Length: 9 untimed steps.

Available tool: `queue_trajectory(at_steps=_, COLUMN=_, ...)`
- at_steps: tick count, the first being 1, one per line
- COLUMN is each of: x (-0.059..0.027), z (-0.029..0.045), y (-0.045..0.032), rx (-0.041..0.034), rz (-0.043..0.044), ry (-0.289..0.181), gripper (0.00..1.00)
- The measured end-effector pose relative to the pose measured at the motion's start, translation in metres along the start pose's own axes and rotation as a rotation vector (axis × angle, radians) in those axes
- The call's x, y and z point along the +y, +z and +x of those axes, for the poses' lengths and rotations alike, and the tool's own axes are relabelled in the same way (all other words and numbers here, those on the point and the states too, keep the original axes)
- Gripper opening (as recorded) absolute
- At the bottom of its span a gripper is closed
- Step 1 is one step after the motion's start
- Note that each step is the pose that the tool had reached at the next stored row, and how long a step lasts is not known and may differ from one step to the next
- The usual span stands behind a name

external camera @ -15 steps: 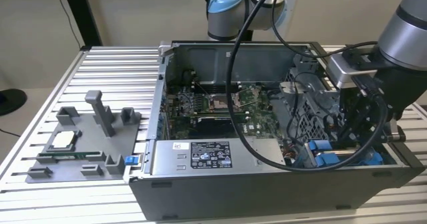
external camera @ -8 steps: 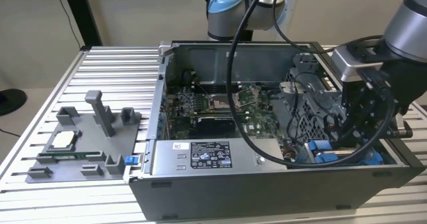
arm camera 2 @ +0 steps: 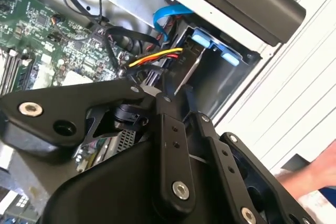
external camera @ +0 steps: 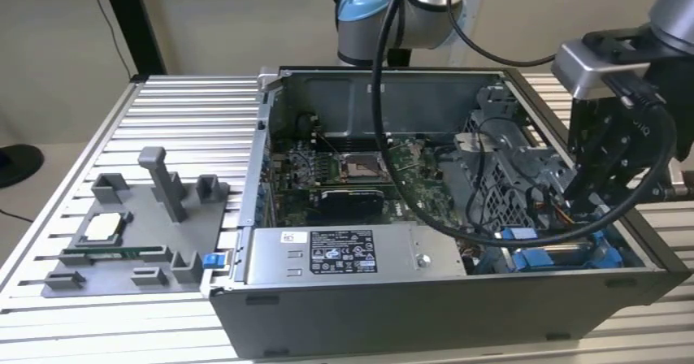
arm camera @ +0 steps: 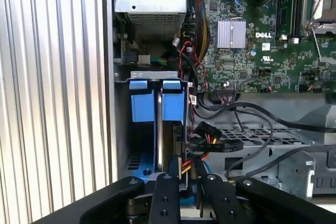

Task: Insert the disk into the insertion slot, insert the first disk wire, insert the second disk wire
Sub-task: 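Insert the second disk wire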

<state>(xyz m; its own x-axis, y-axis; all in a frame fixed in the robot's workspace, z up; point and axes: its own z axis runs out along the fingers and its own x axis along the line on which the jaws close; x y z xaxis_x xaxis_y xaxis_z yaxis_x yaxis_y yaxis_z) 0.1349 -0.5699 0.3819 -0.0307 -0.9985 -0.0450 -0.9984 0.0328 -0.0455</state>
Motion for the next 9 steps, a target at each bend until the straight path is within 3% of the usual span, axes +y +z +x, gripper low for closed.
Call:
queue_trajectory(at_steps=2, x=-0.0003, z=-0.0003, y=-0.0059, rx=0.0001, rz=0.0000, ry=0.000, gripper=1.00)
queue_trajectory(at_steps=9, x=-0.0003, z=-0.0003, y=-0.0066, rx=-0.0001, rz=0.0000, ry=0.000, gripper=1.00)
